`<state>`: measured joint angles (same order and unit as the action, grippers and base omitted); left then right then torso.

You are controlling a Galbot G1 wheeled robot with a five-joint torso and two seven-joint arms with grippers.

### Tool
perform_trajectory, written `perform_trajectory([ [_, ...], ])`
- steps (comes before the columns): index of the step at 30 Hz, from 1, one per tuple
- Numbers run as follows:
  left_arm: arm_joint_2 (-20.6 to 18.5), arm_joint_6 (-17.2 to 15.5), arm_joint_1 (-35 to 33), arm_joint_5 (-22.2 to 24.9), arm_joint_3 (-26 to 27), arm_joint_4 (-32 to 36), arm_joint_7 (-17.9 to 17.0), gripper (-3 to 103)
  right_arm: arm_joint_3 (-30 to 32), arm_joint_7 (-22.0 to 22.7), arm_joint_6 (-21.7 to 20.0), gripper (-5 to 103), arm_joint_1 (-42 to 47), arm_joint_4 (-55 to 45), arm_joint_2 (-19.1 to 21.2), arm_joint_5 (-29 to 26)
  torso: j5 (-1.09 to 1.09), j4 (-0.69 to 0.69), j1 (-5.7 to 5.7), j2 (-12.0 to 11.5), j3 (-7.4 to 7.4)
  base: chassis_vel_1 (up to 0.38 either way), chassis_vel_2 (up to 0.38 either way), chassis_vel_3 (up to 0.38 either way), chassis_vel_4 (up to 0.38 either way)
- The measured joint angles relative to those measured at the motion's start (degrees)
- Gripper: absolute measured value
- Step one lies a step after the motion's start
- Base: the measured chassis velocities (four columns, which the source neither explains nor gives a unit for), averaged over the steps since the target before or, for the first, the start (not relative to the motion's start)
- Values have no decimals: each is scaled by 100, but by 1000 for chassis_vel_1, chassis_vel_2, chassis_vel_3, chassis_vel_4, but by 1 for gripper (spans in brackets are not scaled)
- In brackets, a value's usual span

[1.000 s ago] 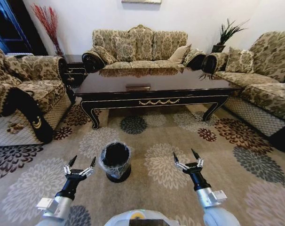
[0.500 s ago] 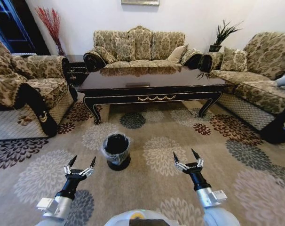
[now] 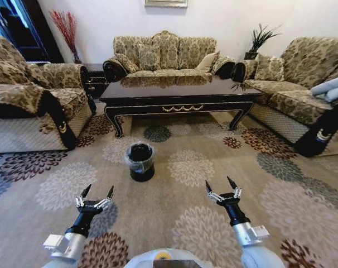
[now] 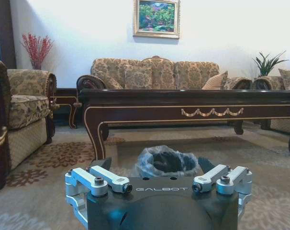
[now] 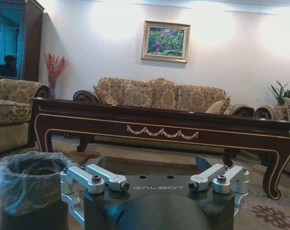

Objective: Move to the front of the table and pick up the trash from the floor, then place it into the trash bin.

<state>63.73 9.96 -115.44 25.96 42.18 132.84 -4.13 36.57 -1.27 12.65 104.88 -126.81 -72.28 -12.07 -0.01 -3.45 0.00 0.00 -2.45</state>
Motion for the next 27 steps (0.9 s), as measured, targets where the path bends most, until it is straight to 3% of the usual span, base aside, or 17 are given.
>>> perform_trajectory([
  [27, 0, 0, 1, 0, 0, 0, 0, 100, 0, 0, 1, 100, 0, 0, 0, 0, 1, -2, 0, 0, 0, 253, -253, -249, 246],
])
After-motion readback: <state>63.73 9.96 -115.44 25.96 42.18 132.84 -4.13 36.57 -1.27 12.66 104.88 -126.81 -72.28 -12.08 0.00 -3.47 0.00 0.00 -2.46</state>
